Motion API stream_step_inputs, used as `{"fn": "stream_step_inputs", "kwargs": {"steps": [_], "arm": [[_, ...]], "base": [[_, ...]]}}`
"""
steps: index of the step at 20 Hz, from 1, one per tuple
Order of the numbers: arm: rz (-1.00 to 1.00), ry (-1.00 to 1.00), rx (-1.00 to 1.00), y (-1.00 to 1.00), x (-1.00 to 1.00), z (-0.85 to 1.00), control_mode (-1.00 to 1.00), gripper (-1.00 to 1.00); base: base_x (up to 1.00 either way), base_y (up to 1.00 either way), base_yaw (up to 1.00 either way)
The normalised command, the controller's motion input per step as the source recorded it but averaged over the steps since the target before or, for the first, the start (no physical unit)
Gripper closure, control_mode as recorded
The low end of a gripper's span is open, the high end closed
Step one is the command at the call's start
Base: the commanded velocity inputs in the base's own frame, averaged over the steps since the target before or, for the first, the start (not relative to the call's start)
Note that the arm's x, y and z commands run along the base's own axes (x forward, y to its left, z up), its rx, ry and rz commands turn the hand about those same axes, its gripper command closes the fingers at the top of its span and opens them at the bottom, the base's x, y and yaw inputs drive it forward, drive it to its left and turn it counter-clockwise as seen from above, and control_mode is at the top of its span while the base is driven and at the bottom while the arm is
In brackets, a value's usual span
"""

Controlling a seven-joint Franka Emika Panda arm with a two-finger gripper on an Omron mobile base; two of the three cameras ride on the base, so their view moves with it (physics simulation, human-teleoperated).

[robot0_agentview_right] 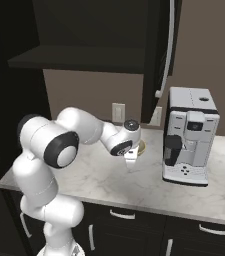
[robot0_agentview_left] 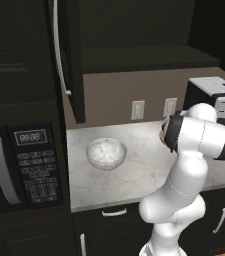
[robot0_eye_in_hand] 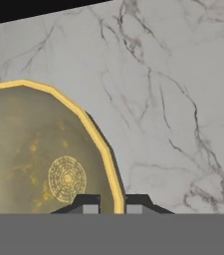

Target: Pick up the bowls on the counter and stack them on top of one another in the open cabinet. Place the smaller bowl on top of the larger bowl.

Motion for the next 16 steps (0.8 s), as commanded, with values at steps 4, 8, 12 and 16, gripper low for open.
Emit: {"fn": "stream_step_inputs", "kwargs": {"steps": [4,8,12,16], "arm": [[0.01,-0.15,-0.03,0.24,-0.35,0.39,-1.0,1.0],[0.04,-0.1,-0.06,0.37,-0.16,0.57,-1.0,1.0],[0.08,0.0,-0.07,0.44,0.0,0.6,-1.0,1.0],[0.11,0.0,-0.08,0.44,0.0,0.67,-1.0,1.0]], "base": [[0.0,0.0,0.0],[0.0,0.0,0.0],[0.0,0.0,0.0],[0.0,0.0,0.0]]}}
